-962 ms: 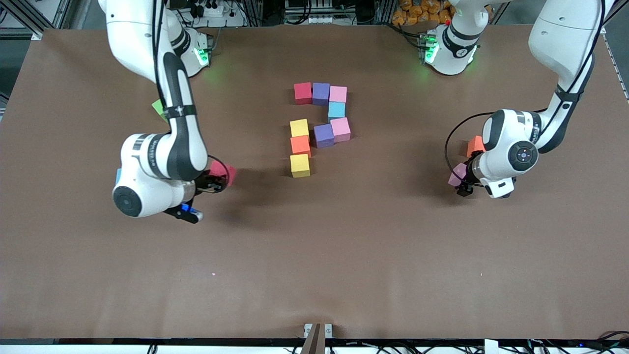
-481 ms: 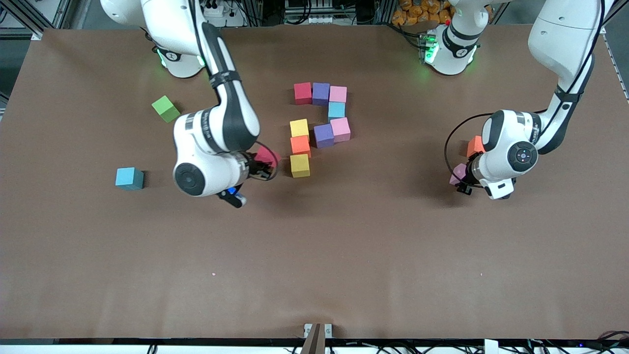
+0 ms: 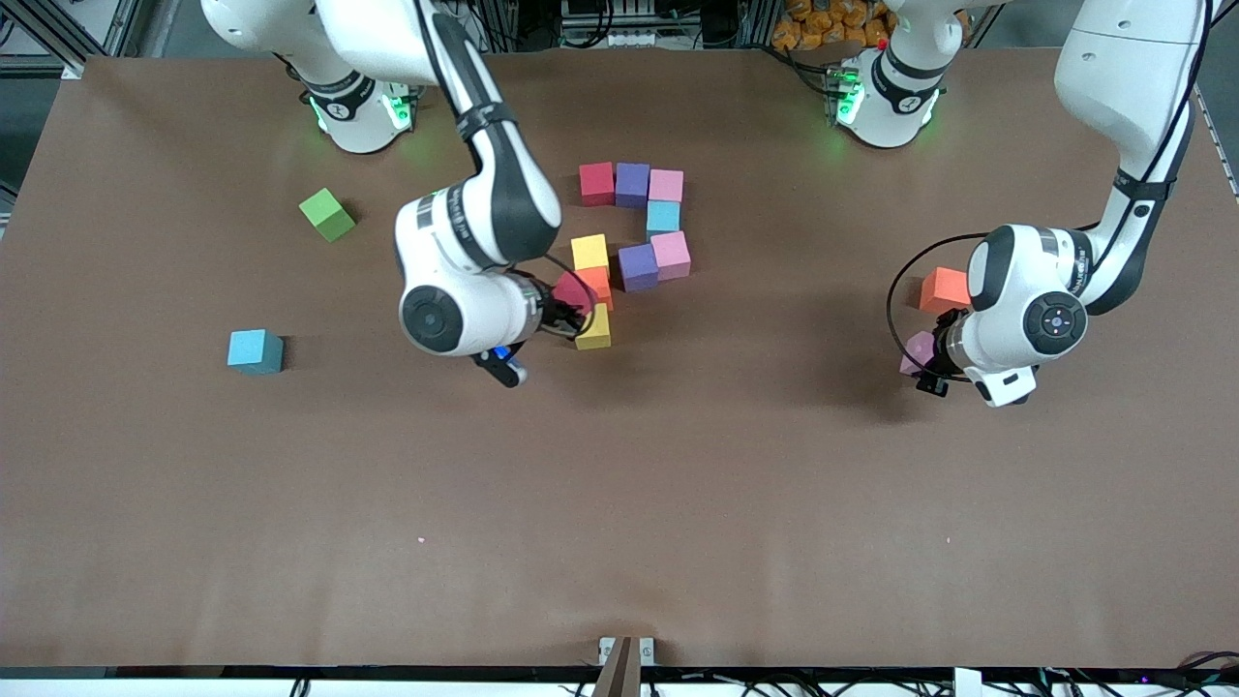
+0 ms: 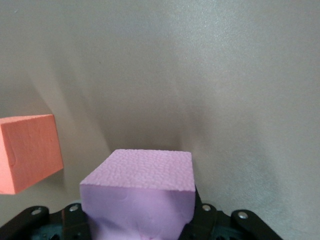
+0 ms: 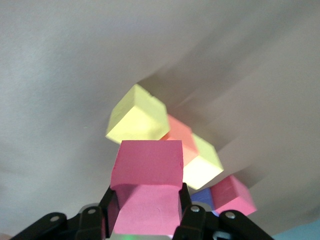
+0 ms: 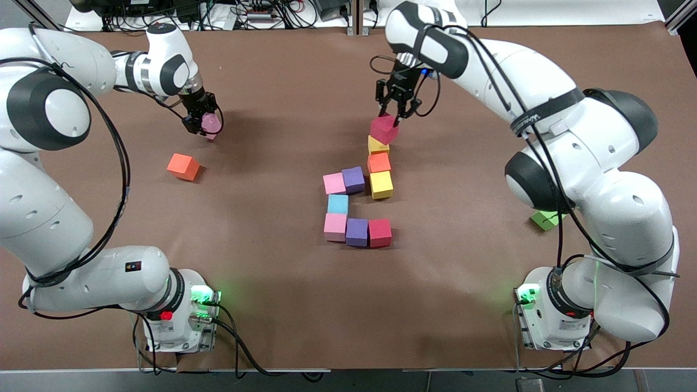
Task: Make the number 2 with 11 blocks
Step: 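Lower the pink cube with the right gripper while the left gripper carries lavender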
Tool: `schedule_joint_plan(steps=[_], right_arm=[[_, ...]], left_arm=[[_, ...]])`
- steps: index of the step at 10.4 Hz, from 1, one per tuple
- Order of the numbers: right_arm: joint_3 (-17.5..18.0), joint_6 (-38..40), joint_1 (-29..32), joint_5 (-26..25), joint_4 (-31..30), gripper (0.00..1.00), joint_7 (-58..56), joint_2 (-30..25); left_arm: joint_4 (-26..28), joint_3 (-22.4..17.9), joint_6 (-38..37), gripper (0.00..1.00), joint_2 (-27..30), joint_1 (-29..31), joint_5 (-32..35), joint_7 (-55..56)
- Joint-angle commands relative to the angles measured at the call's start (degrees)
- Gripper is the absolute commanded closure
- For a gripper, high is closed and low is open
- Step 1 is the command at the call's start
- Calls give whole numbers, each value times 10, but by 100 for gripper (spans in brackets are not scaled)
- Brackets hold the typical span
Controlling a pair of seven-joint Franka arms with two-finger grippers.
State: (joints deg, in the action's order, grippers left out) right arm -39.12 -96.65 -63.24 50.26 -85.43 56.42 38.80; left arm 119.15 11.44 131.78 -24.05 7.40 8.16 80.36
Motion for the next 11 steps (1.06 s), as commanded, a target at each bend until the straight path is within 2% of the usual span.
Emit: schedule_joint_plan(steps=[1,4,7,8,11], right_arm=[[5,-57,-29,36,1,76,83,0],[55,-176,-33,35,-2,84,255,0],[59,-189,-37,36,-11,84,310,7],[59,-209,-42,32,-15,84,352,7],[60,-294,-82,21,-61,84,366,7]], left_arm=[[-6,3,-12,100,4,-8,12,37],[-11,13,-12,100,5,-15,11,65],[-12,20,-12,99,5,-15,10,75],[-12,21,-12,99,5,-15,10,81],[-12,24,-12,99,5,-16,10,88]])
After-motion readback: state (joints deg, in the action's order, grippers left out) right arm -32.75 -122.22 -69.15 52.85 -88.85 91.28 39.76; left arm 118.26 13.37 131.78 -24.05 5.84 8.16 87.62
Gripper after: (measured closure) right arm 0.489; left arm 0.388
